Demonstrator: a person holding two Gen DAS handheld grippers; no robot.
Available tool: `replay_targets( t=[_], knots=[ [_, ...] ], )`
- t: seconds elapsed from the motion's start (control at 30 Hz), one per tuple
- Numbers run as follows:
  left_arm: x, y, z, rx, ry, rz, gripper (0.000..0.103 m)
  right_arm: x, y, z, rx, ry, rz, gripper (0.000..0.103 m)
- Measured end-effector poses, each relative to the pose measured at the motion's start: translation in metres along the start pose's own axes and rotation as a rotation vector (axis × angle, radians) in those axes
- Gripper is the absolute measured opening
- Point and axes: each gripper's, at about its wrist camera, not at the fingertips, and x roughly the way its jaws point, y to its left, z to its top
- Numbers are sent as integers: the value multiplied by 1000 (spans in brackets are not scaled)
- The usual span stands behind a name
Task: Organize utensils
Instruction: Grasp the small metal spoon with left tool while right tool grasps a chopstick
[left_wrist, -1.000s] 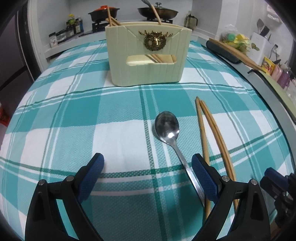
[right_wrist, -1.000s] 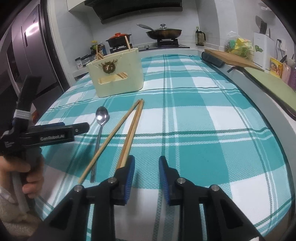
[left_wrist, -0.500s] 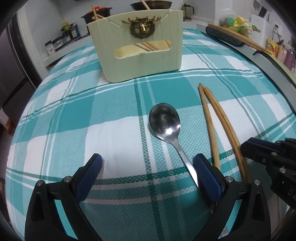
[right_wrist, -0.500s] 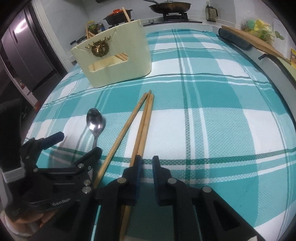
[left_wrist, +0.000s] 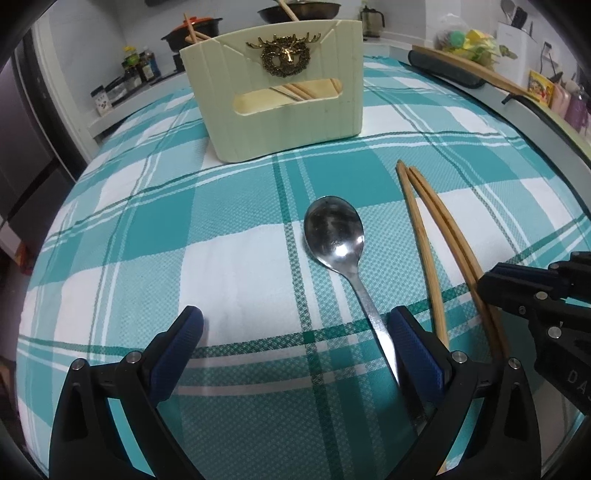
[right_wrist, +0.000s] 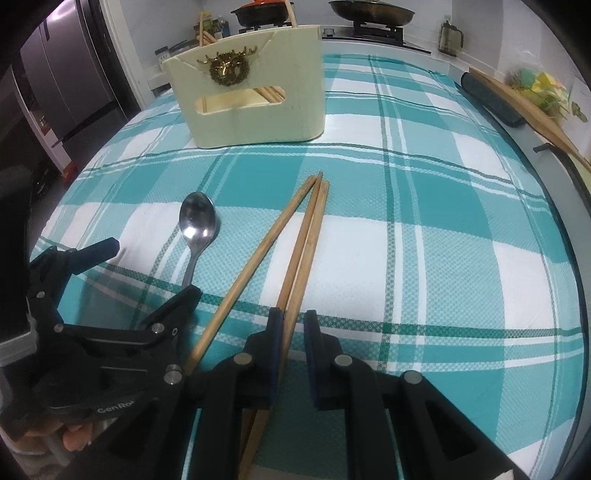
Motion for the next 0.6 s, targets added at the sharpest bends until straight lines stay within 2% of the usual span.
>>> replay_targets(
  t=[0.13,0.33,0.47,0.6],
  knots=[
    [-1,3,-2,-1,6,-7,102,0,-1,-1,-23,-10,-1,12],
    [-2,14,-6,-12,19,-8,102,-1,-10,-7,-6,29,-7,9],
    [-3,20,-8,-26,23,-5,102,-1,-4,-8,-31,4,-47,9],
    [-7,33,-17,-37,22,-2,102,-7,-22,-15,41,-29,-117,7]
  ],
)
